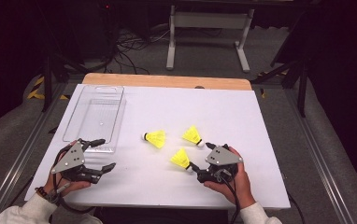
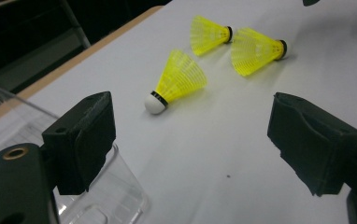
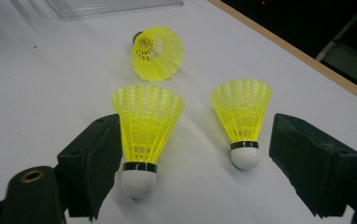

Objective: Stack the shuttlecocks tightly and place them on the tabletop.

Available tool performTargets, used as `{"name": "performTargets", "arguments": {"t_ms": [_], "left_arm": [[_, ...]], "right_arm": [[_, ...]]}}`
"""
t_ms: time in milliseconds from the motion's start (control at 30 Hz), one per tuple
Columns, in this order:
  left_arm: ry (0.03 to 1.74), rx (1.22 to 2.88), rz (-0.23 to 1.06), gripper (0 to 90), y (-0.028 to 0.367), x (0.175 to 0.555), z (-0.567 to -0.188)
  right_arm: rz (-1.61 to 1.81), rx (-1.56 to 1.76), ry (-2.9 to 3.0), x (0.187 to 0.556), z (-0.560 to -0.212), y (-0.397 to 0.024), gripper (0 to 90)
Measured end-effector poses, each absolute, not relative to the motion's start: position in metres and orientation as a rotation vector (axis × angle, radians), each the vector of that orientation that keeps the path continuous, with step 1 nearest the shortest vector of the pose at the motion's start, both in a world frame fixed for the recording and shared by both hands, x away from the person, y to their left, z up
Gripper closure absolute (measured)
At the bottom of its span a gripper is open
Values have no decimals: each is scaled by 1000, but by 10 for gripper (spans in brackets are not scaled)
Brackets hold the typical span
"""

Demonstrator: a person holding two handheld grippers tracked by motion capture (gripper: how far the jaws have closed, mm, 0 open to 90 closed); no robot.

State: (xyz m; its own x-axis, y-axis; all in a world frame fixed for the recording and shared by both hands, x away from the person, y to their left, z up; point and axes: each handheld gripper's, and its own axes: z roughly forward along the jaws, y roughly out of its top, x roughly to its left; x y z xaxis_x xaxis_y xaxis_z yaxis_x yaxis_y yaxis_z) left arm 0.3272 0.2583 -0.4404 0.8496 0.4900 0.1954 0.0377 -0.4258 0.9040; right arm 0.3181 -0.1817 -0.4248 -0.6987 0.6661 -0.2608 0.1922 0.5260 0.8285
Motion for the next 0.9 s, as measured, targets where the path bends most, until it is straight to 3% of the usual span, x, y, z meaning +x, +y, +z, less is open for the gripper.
{"name": "performTargets", "arguments": {"t_ms": [300, 533, 900], "left_arm": [[443, 1963, 509, 137, 279, 317, -450], [464, 1962, 495, 114, 283, 312, -453], [499, 1974, 507, 114, 290, 304, -457]], "right_arm": [[1096, 676, 2226, 321, -422, -177, 193], [1131, 606, 2345, 334, -408, -165, 253], [1065, 375, 2593, 368, -400, -122, 317]]}}
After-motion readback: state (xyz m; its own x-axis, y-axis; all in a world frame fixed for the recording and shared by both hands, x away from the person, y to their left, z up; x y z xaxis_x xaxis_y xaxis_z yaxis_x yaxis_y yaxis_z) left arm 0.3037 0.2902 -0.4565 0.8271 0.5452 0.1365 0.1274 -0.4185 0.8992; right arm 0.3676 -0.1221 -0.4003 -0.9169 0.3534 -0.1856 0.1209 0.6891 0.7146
